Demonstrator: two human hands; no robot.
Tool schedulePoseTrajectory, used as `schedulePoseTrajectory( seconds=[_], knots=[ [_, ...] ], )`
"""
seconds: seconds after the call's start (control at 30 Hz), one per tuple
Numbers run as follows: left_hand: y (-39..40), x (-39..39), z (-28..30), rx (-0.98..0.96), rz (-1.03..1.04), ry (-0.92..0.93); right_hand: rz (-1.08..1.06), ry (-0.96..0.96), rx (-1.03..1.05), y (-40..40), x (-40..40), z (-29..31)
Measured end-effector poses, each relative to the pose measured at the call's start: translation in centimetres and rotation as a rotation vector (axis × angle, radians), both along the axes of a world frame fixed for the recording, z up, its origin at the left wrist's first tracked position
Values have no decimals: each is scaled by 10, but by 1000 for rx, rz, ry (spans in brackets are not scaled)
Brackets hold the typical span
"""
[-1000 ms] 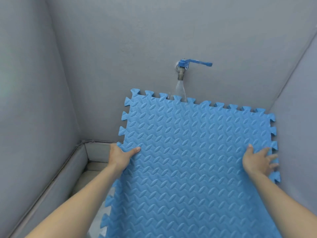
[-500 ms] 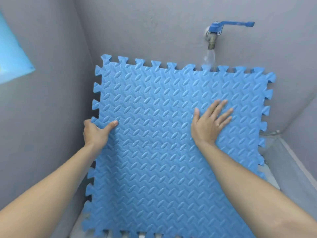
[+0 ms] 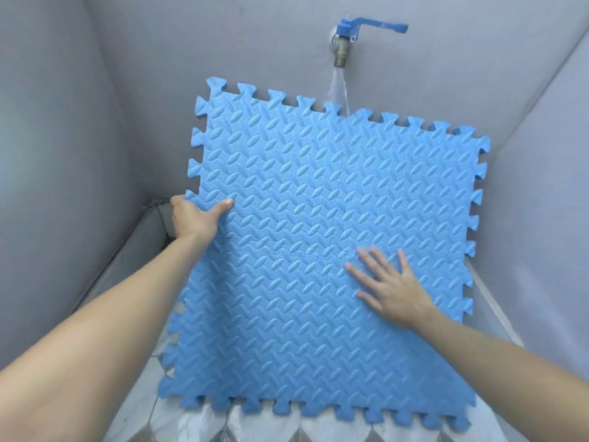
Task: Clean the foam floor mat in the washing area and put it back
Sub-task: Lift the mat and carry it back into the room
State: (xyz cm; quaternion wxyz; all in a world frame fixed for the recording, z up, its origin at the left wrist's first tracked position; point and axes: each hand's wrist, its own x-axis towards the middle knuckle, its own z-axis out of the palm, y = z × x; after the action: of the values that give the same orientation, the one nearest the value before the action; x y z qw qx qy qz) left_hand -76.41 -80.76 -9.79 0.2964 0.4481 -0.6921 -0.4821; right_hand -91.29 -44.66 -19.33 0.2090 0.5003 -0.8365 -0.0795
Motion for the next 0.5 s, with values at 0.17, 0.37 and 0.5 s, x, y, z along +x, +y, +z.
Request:
schedulePoseTrajectory(
  seconds=[0.17,0.37,0.5],
  knots=[
    [8,3,-3,2,-15,-16,-774,-509,-679,-21,-33,83],
    [13,4,-2,12,-20,1,-203,-506,-620,-169,16,149],
    [13,7,4,19,-27,-8,-250,-73,-948,-198,4,247]
  ],
)
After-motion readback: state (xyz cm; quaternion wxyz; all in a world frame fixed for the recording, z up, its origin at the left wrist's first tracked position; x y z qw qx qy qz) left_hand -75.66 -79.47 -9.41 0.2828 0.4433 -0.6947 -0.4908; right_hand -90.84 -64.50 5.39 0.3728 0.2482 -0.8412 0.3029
